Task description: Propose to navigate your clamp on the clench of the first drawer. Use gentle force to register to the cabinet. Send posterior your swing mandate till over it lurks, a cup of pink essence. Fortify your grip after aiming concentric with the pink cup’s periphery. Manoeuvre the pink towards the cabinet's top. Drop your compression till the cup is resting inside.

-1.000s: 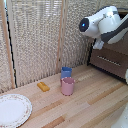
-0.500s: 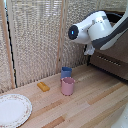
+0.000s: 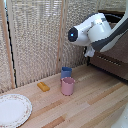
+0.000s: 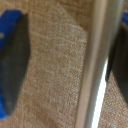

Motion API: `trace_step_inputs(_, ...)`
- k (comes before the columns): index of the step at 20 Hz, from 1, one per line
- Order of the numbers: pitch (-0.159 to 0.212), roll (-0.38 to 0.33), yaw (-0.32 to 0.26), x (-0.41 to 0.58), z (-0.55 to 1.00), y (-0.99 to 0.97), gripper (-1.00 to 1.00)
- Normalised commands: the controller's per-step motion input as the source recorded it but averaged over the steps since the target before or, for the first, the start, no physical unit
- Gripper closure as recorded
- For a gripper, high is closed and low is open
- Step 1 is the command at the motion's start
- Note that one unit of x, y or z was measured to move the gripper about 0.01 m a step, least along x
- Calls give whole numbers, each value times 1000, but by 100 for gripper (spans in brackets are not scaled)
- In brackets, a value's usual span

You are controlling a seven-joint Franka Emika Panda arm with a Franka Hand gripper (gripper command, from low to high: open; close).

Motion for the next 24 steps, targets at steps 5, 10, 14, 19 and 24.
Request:
trace_step_inputs(5, -86, 230, -100, 1, 363, 551, -100)
trace_step_inputs(10, -62, 268, -144, 0, 257, 512, -100)
trace_step_inputs(14, 15, 347, -188, 46, 51, 281, -100)
trace_step_inputs(19, 70, 375, -198, 122, 0, 202, -100)
trace_step_inputs(24, 98, 375, -204, 145, 0, 177, -100)
